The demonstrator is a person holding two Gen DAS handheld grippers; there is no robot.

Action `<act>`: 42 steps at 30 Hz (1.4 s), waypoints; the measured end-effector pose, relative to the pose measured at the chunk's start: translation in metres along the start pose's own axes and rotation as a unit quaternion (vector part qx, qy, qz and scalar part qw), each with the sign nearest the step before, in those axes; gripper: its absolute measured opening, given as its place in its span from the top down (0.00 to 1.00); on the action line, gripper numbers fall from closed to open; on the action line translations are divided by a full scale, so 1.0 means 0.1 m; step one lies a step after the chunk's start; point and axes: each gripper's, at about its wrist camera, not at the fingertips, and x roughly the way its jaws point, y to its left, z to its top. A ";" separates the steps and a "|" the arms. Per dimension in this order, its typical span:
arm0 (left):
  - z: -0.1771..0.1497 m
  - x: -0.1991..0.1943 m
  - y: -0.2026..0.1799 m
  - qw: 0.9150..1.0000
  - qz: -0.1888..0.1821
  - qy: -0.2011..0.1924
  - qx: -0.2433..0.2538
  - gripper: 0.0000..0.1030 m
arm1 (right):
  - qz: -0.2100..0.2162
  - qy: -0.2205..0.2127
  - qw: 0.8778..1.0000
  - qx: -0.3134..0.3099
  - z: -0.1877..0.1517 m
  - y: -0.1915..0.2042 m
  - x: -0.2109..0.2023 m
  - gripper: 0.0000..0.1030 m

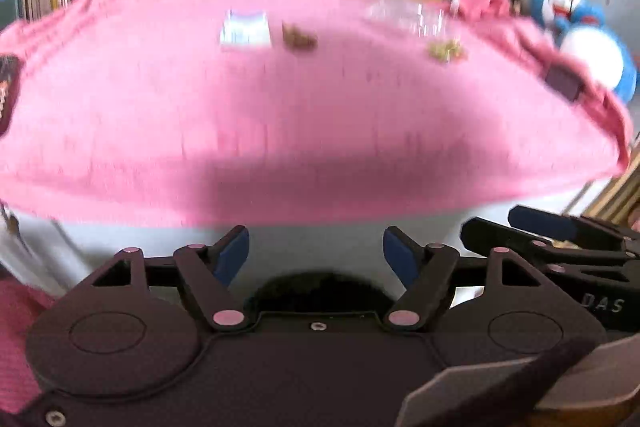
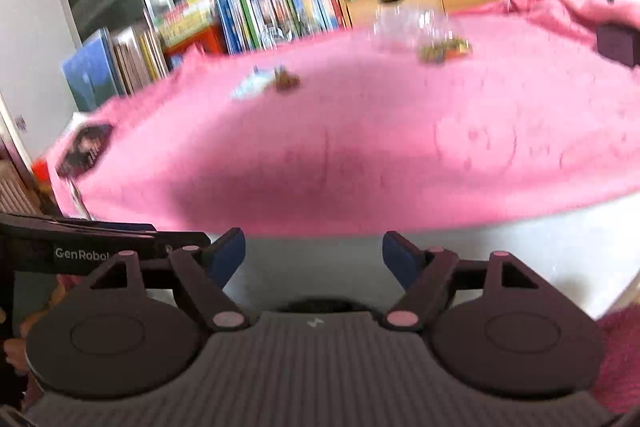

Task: Collect trash
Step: 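Raise both empty tools back over the towel, then grasp the white paper bag with the left tool while the right tool grasps the gold wrapper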

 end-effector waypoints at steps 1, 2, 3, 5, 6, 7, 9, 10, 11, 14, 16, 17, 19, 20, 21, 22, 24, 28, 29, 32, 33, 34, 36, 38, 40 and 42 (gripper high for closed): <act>0.04 -0.03 0.00 1.000 -0.001 -0.011 -0.001 0.27 | -0.001 -0.012 1.000 -0.004 0.05 -0.01 -0.02 0.16; 0.09 -0.05 0.01 1.000 -0.002 -0.026 -0.001 0.26 | -0.004 -0.022 1.000 -0.010 0.09 -0.01 -0.04 0.15; 0.15 -0.07 0.01 0.999 -0.001 -0.039 0.000 0.26 | -0.010 -0.035 0.999 -0.018 0.15 -0.01 -0.04 0.15; 0.25 -0.07 0.00 0.998 0.007 -0.059 0.003 0.25 | -0.023 -0.055 0.998 -0.029 0.25 -0.01 -0.01 0.14; 0.30 -0.05 0.02 0.998 0.013 -0.067 0.003 0.25 | -0.028 -0.064 0.997 -0.032 0.30 -0.02 0.00 0.14; 0.36 -0.03 0.02 0.997 0.021 -0.077 0.003 0.24 | -0.034 -0.074 0.996 -0.034 0.34 -0.05 0.01 0.12; 0.45 0.04 0.03 0.995 0.030 -0.097 0.001 0.20 | -0.047 -0.090 0.994 -0.040 0.44 -0.08 0.07 0.08; 0.51 0.10 0.04 0.994 0.033 -0.105 0.000 0.15 | -0.054 -0.097 0.993 -0.043 0.48 -0.11 0.10 0.06; 0.56 0.15 0.05 0.993 0.036 -0.112 -0.002 0.13 | -0.060 -0.103 0.992 -0.044 0.54 -0.15 0.15 0.05; 0.68 0.32 0.11 0.991 0.050 -0.123 -0.014 0.11 | -0.076 -0.114 0.990 -0.043 0.64 -0.26 0.22 0.03; 0.76 0.43 0.18 0.989 0.060 -0.128 -0.031 0.09 | -0.093 -0.121 0.988 -0.039 0.73 -0.33 0.32 0.02; 0.80 0.48 0.22 0.989 0.063 -0.129 -0.040 0.09 | -0.099 -0.124 0.987 -0.036 0.77 -0.38 0.36 0.02; 0.88 0.59 0.32 0.988 0.061 -0.130 -0.060 0.09 | -0.105 -0.126 0.986 -0.028 0.85 -0.47 0.44 0.02; 0.92 0.65 0.37 0.987 0.061 -0.128 -0.070 0.08 | -0.109 -0.127 0.986 -0.025 0.89 -0.51 0.49 0.02; 0.94 0.70 0.42 0.987 0.062 -0.127 -0.076 0.07 | -0.114 -0.127 0.985 -0.023 0.93 -0.56 0.54 0.02; 0.98 0.76 0.46 0.987 0.062 -0.126 -0.081 0.07 | -0.118 -0.126 0.985 -0.022 0.97 -0.60 0.59 0.02; 1.06 0.87 0.54 0.987 0.069 -0.120 -0.085 0.07 | -0.128 -0.119 0.984 -0.021 1.06 -0.69 0.72 0.02; 1.18 1.06 0.63 0.986 0.073 -0.127 -0.083 0.06 | -0.146 -0.101 0.984 -0.019 1.19 -0.83 0.95 0.02; 1.21 1.11 0.65 0.985 0.072 -0.129 -0.086 0.06 | -0.148 -0.095 0.984 -0.021 1.23 -0.86 1.00 0.02; 1.29 1.26 0.69 0.984 0.067 -0.129 -0.099 0.06 | -0.158 -0.081 0.984 -0.032 1.30 -0.92 1.15 0.02; 1.33 1.32 0.70 0.984 0.064 -0.126 -0.105 0.06 | -0.162 -0.075 0.983 -0.035 1.33 -0.95 1.22 0.02; 1.37 1.38 0.71 0.984 0.064 -0.124 -0.110 0.06 | -0.165 -0.067 0.983 -0.037 1.35 -0.96 1.27 0.02; 1.44 1.51 0.73 0.984 0.073 -0.116 -0.118 0.06 | -0.172 -0.051 0.983 -0.044 1.41 -1.00 1.41 0.02; 1.51 1.66 0.74 0.984 0.082 -0.106 -0.118 0.07 | -0.174 -0.033 0.983 -0.047 1.44 -1.03 1.53 0.02; 1.56 1.78 0.74 0.985 0.090 -0.097 -0.113 0.11 | -0.166 -0.008 0.985 -0.042 1.48 -1.05 1.64 0.03; 1.61 1.90 0.73 0.985 0.099 -0.082 -0.112 0.15 | -0.164 0.004 0.986 -0.038 1.53 -1.05 1.70 0.03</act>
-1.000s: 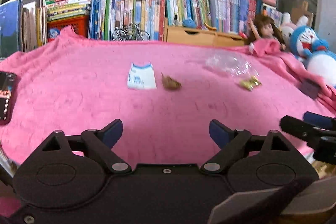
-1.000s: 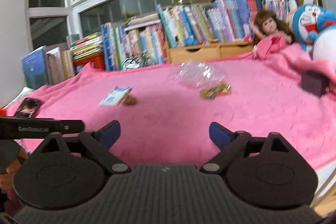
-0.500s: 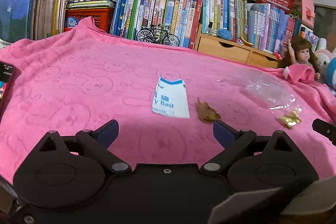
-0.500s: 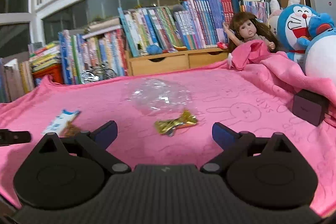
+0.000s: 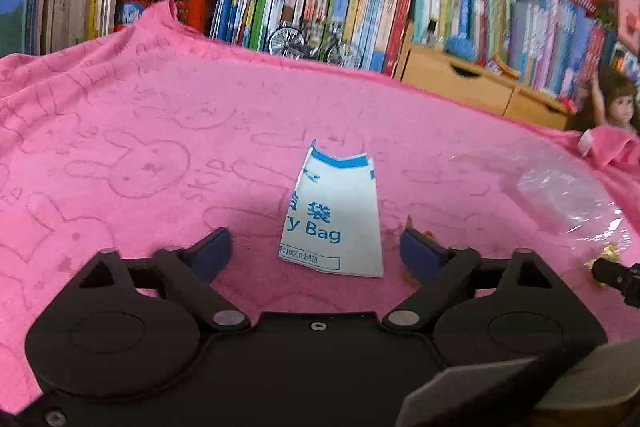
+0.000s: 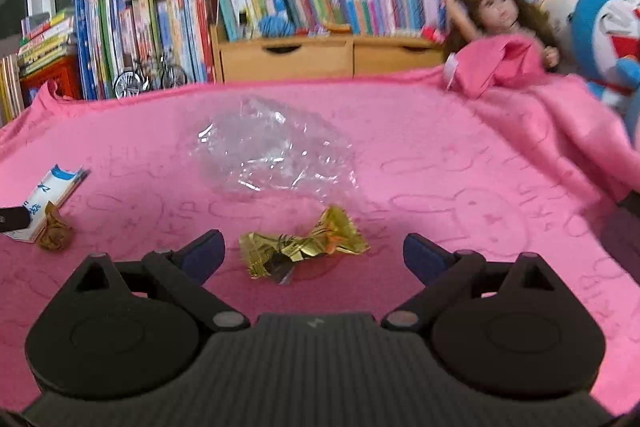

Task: Collect trash
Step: 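Grasp the white paper bag with the left tool while the right tool grasps the gold wrapper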

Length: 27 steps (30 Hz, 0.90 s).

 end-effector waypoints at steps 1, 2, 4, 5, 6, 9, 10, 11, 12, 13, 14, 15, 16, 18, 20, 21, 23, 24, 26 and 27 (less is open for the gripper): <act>0.00 0.02 -0.01 1.000 0.004 -0.001 0.001 0.17 | 0.002 0.004 1.000 0.000 0.02 0.00 0.02 0.03; 0.01 0.05 -0.03 1.000 0.012 -0.005 0.005 0.19 | 0.005 0.007 1.000 0.000 0.04 0.02 0.04 0.03; 0.02 0.11 -0.07 1.000 0.022 0.001 0.016 0.25 | 0.010 0.011 1.000 -0.003 0.06 0.05 0.08 0.03; 0.03 0.12 -0.09 0.999 0.026 0.000 0.022 0.29 | 0.012 0.015 1.000 -0.005 0.07 0.06 0.10 0.04; 0.03 0.12 -0.11 0.999 0.026 0.001 0.027 0.30 | 0.015 0.021 1.000 -0.008 0.08 0.08 0.13 0.07; 0.01 0.09 -0.15 0.999 0.016 -0.001 0.040 0.48 | 0.022 0.036 0.999 -0.016 0.08 0.12 0.17 0.19; 0.01 0.08 -0.15 0.999 0.016 -0.003 0.040 0.50 | 0.022 0.034 0.999 -0.019 0.07 0.14 0.16 0.23; 0.01 0.07 -0.15 0.999 0.013 -0.004 0.038 0.52 | 0.024 0.031 0.999 -0.023 0.07 0.16 0.14 0.27; 0.01 0.05 -0.14 0.999 0.010 -0.006 0.035 0.54 | 0.028 0.028 0.999 -0.025 0.06 0.17 0.12 0.33; 0.01 0.04 -0.14 0.999 0.005 -0.007 0.032 0.60 | 0.030 0.027 0.999 -0.026 0.05 0.19 0.10 0.37; 0.01 0.03 -0.14 1.000 0.001 -0.006 0.029 0.64 | 0.030 0.026 0.999 -0.027 0.04 0.20 0.09 0.38; 0.02 0.02 -0.14 1.000 0.000 -0.004 0.027 0.67 | 0.032 0.024 0.999 -0.030 0.03 0.23 0.07 0.39; 0.02 0.01 -0.16 1.000 0.001 -0.005 0.029 0.69 | 0.033 0.023 0.999 -0.034 0.02 0.25 0.05 0.40; 0.03 -0.03 -0.18 0.999 0.003 -0.008 0.034 0.71 | 0.034 0.018 0.998 -0.041 0.00 0.29 0.01 0.41; 0.03 -0.06 -0.20 0.999 0.004 -0.011 0.036 0.73 | 0.041 0.017 0.998 -0.044 -0.02 0.32 -0.03 0.42; 0.03 -0.08 -0.20 0.999 0.004 -0.013 0.037 0.73 | 0.044 0.016 0.998 -0.045 -0.03 0.33 -0.05 0.43; 0.04 -0.13 -0.20 0.999 0.004 -0.015 0.039 0.74 | 0.052 0.015 0.997 -0.045 -0.04 0.36 -0.10 0.43; 0.04 -0.15 -0.20 0.999 0.004 -0.016 0.041 0.74 | 0.058 0.017 0.997 -0.045 -0.05 0.37 -0.12 0.43; 0.03 -0.20 -0.19 0.999 0.006 -0.018 0.045 0.74 | 0.067 0.019 0.997 -0.043 -0.07 0.39 -0.16 0.43; 0.03 -0.22 -0.19 0.999 0.006 -0.019 0.047 0.74 | 0.072 0.018 0.996 -0.044 -0.08 0.40 -0.18 0.43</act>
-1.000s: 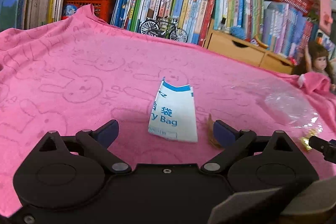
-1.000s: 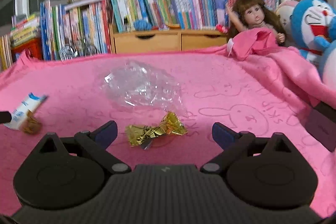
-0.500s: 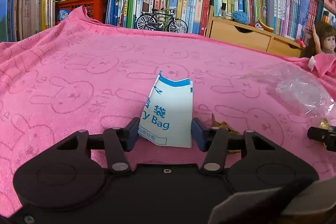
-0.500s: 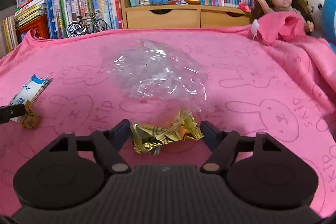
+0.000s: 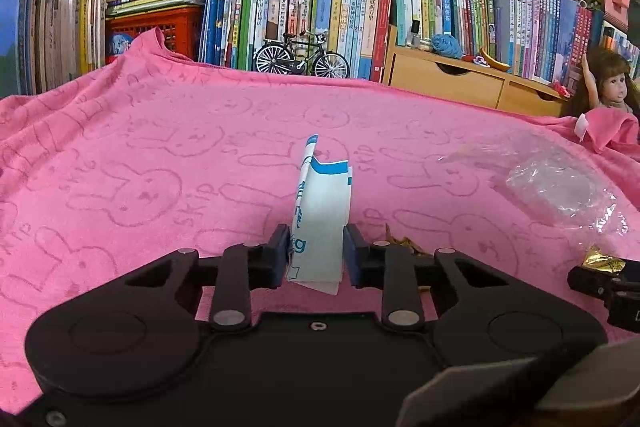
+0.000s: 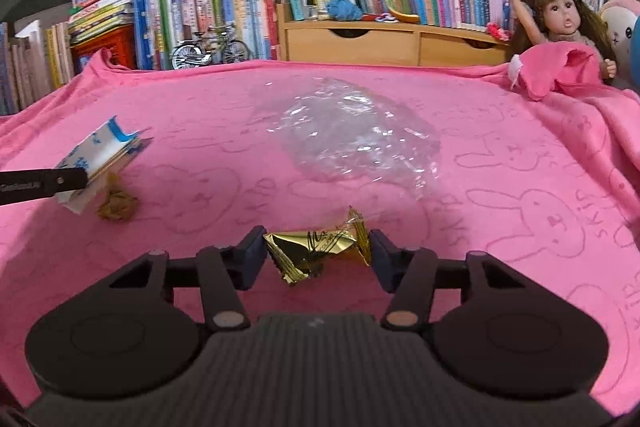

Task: Collect trash
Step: 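Grasp the white paper bag with the left tool while the right tool grasps the gold wrapper, then lift the white paper bag with the left tool while the right tool lifts the gold wrapper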

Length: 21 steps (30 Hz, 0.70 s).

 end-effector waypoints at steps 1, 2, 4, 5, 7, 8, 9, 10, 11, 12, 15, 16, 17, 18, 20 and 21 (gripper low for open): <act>0.00 -0.03 0.00 1.000 0.000 -0.002 0.002 0.74 | 0.004 -0.001 1.000 -0.002 -0.01 0.02 -0.02 0.43; -0.01 -0.06 0.00 1.000 0.000 -0.004 0.003 0.74 | 0.007 -0.003 1.000 -0.003 -0.02 0.05 -0.04 0.43; -0.01 -0.11 0.01 1.000 -0.002 -0.007 0.005 0.74 | 0.015 -0.006 1.000 -0.003 -0.03 0.09 -0.09 0.43; -0.02 -0.14 0.00 1.000 -0.003 -0.008 0.007 0.74 | 0.020 -0.008 1.000 -0.003 -0.04 0.11 -0.11 0.43; -0.02 -0.21 0.00 1.000 -0.005 -0.013 0.012 0.75 | 0.026 -0.012 1.000 -0.003 -0.04 0.14 -0.15 0.43; -0.02 -0.25 0.00 1.000 -0.006 -0.016 0.013 0.75 | 0.030 -0.013 0.999 -0.004 -0.04 0.16 -0.17 0.43; -0.03 -0.28 -0.01 1.000 -0.006 -0.019 0.015 0.75 | 0.034 -0.014 0.999 -0.004 -0.04 0.18 -0.19 0.43; -0.03 -0.32 -0.01 1.000 -0.007 -0.022 0.016 0.75 | 0.037 -0.016 0.999 -0.004 -0.04 0.20 -0.22 0.43; -0.04 -0.36 -0.01 0.999 -0.009 -0.025 0.018 0.75 | 0.041 -0.017 0.999 -0.005 -0.04 0.22 -0.24 0.43; -0.04 -0.40 -0.01 0.999 -0.010 -0.027 0.019 0.75 | 0.045 -0.018 0.999 -0.006 -0.04 0.24 -0.26 0.43; -0.05 -0.51 0.00 0.999 -0.015 -0.027 0.021 0.75 | 0.055 -0.023 0.998 -0.008 -0.06 0.30 -0.34 0.43; -0.06 -0.56 0.01 0.999 -0.018 -0.027 0.021 0.75 | 0.057 -0.024 0.998 -0.008 -0.06 0.32 -0.35 0.43; -0.07 -0.59 0.01 0.999 -0.020 -0.028 0.021 0.75 | 0.060 -0.025 0.998 -0.008 -0.07 0.34 -0.37 0.43; -0.08 -0.63 0.02 0.999 -0.023 -0.029 0.022 0.75 | 0.063 -0.027 0.998 -0.008 -0.08 0.36 -0.39 0.43; -0.11 -0.72 0.02 0.999 -0.030 -0.032 0.022 0.76 | 0.068 -0.029 0.997 -0.008 -0.09 0.39 -0.43 0.43; -0.12 -0.76 0.02 0.999 -0.032 -0.034 0.022 0.76 | 0.070 -0.030 0.997 -0.008 -0.10 0.40 -0.45 0.43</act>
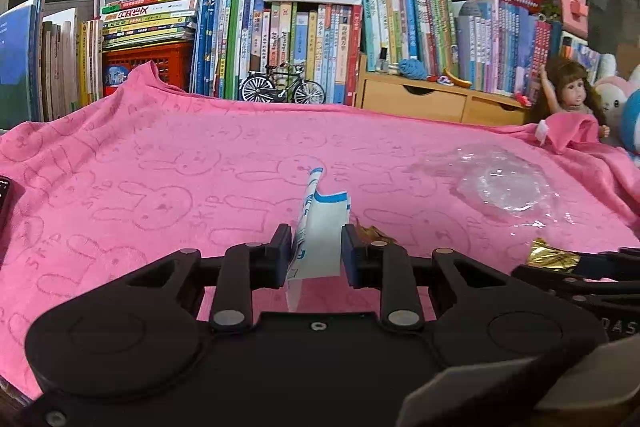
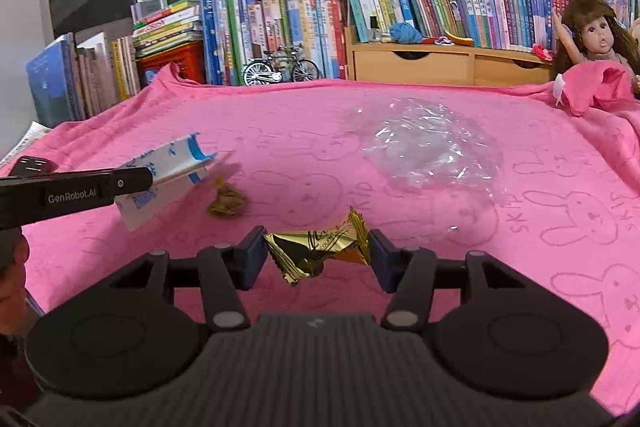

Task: Collect trash
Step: 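Lift the white paper bag with the left tool while the right tool lifts the gold wrapper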

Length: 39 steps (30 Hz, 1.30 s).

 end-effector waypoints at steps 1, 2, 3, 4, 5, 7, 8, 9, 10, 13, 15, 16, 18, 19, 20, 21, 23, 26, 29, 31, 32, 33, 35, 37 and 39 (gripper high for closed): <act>-0.01 -0.03 0.00 1.000 -0.002 -0.001 -0.002 0.76 | 0.002 -0.001 1.000 0.000 -0.01 0.02 -0.02 0.43; -0.03 -0.08 0.00 1.000 -0.006 -0.001 -0.003 0.76 | 0.003 -0.002 1.000 0.000 -0.02 0.03 -0.03 0.43; -0.05 -0.12 -0.01 1.000 -0.009 -0.001 -0.004 0.76 | 0.004 -0.003 1.000 0.000 -0.03 0.05 -0.05 0.43; -0.07 -0.15 -0.01 1.000 -0.011 0.000 -0.004 0.77 | 0.005 -0.004 1.000 0.001 -0.03 0.06 -0.07 0.43; -0.10 -0.19 -0.02 1.000 -0.014 0.000 -0.005 0.77 | 0.007 -0.006 1.000 0.002 -0.05 0.07 -0.08 0.43; -0.14 -0.26 -0.04 1.000 -0.018 0.000 -0.004 0.77 | 0.010 -0.006 1.000 0.004 -0.07 0.10 -0.12 0.43; -0.16 -0.30 -0.04 1.000 -0.021 -0.001 -0.004 0.77 | 0.011 -0.007 1.000 0.003 -0.08 0.11 -0.14 0.43; -0.17 -0.34 -0.04 1.000 -0.023 -0.001 -0.004 0.77 | 0.011 -0.008 1.000 0.001 -0.10 0.12 -0.16 0.43; -0.19 -0.38 -0.05 1.000 -0.026 -0.001 -0.004 0.77 | 0.011 -0.010 1.000 -0.002 -0.12 0.14 -0.19 0.43; -0.25 -0.52 -0.05 0.999 -0.036 -0.002 -0.003 0.77 | 0.009 -0.015 1.000 -0.010 -0.17 0.18 -0.27 0.43; -0.29 -0.60 -0.06 0.999 -0.042 0.000 -0.001 0.77 | 0.013 -0.016 1.000 -0.007 -0.20 0.18 -0.31 0.43; -0.31 -0.64 -0.07 0.999 -0.044 0.001 -0.001 0.77 | 0.016 -0.016 1.000 -0.005 -0.22 0.19 -0.34 0.43; -0.37 -0.72 -0.07 0.999 -0.049 0.004 -0.002 0.77 | 0.020 -0.016 1.000 0.000 -0.26 0.20 -0.39 0.43; -0.39 -0.77 -0.07 0.999 -0.051 0.005 -0.004 0.77 | 0.023 -0.016 1.000 0.004 -0.28 0.21 -0.41 0.43; -0.43 -0.82 -0.07 0.999 -0.053 0.007 -0.004 0.77 | 0.027 -0.017 0.999 0.006 -0.30 0.22 -0.44 0.43; -0.45 -0.86 -0.07 0.998 -0.055 0.007 -0.004 0.77 | 0.029 -0.018 0.999 0.008 -0.33 0.24 -0.47 0.43; -0.53 -0.98 -0.07 0.998 -0.059 0.010 -0.006 0.77 | 0.033 -0.019 0.999 0.007 -0.37 0.27 -0.52 0.43; -0.65 -1.12 -0.06 0.998 -0.062 0.016 -0.010 0.77 | 0.040 -0.020 0.999 0.004 -0.46 0.32 -0.62 0.43; -0.79 -1.26 -0.06 0.998 -0.064 0.026 -0.014 0.83 | 0.047 -0.019 0.999 0.005 -0.55 0.37 -0.69 0.43; -0.90 -1.34 -0.04 0.996 -0.071 0.049 -0.028 0.89 | 0.051 -0.019 0.998 0.009 -0.62 0.40 -0.76 0.43; -0.96 -1.37 -0.02 0.994 -0.078 0.061 -0.041 0.89 | 0.051 -0.019 0.998 0.009 -0.66 0.42 -0.79 0.43; -1.02 -1.41 -0.01 0.992 -0.087 0.072 -0.049 0.89 | 0.052 -0.019 0.998 0.006 -0.71 0.45 -0.82 0.43; -1.14 -1.48 -0.02 0.991 -0.094 0.087 -0.043 0.91 | 0.050 -0.019 0.999 -0.005 -0.79 0.51 -0.87 0.43; -1.23 -1.50 0.00 0.990 -0.092 0.099 -0.039 0.92 | 0.049 -0.019 0.999 -0.010 -0.85 0.55 -0.92 0.43; -1.30 -1.49 0.04 0.989 -0.091 0.111 -0.041 0.94 | 0.049 -0.018 0.999 -0.015 -0.89 0.58 -0.94 0.43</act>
